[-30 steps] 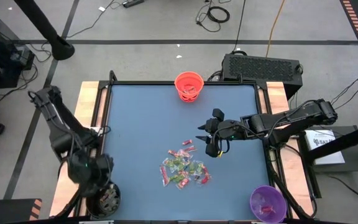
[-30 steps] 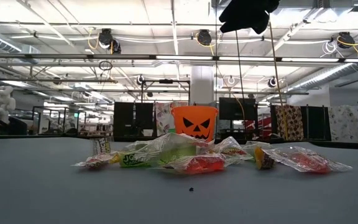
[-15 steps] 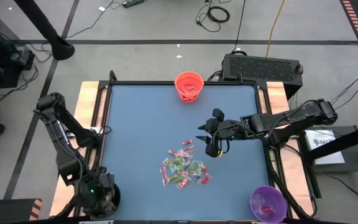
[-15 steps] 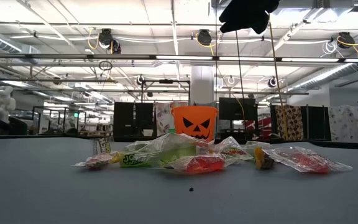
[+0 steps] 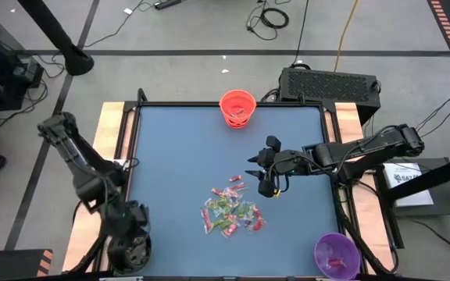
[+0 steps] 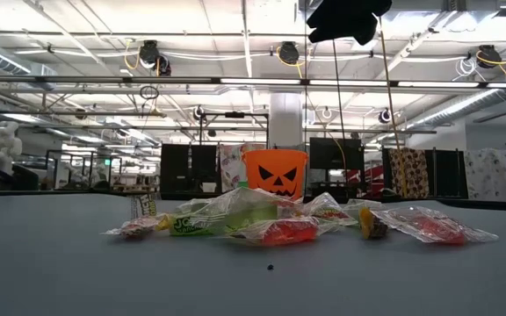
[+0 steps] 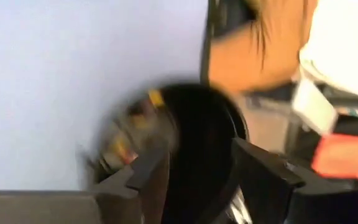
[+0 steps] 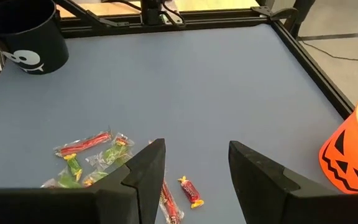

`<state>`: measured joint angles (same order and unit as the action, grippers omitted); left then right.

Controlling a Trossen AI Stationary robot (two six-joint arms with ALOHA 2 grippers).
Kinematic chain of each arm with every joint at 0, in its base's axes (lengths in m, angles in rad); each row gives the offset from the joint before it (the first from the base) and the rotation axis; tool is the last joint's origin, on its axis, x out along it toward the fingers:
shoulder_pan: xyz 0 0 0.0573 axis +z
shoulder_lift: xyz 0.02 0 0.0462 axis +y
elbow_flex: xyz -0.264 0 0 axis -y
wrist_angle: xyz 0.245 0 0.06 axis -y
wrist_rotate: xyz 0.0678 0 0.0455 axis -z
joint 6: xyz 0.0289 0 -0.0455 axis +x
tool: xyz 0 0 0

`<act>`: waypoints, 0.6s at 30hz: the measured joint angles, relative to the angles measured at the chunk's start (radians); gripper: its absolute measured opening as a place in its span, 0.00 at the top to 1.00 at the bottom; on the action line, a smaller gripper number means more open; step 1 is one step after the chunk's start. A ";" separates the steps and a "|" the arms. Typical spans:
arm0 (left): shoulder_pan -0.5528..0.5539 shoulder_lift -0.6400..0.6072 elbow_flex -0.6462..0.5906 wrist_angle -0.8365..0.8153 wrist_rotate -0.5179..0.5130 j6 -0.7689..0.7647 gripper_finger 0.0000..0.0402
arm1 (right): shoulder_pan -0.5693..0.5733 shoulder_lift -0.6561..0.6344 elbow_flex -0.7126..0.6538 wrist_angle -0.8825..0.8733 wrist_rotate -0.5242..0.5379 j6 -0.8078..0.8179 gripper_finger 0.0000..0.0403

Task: Sort candy by brand, put in halloween buckets
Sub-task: Put the long orange gummy into the orange bucket

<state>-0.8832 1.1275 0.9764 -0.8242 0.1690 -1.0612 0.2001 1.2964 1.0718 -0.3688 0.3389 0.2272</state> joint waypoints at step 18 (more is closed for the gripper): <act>0.415 0.166 -0.047 0.283 -0.499 0.745 0.57 | 0.000 0.000 0.000 -0.004 0.000 -0.014 0.58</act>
<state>-0.4684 1.2939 0.9298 -0.5413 -0.3302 -0.3158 0.2001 1.2964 1.0718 -0.3724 0.3389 0.2134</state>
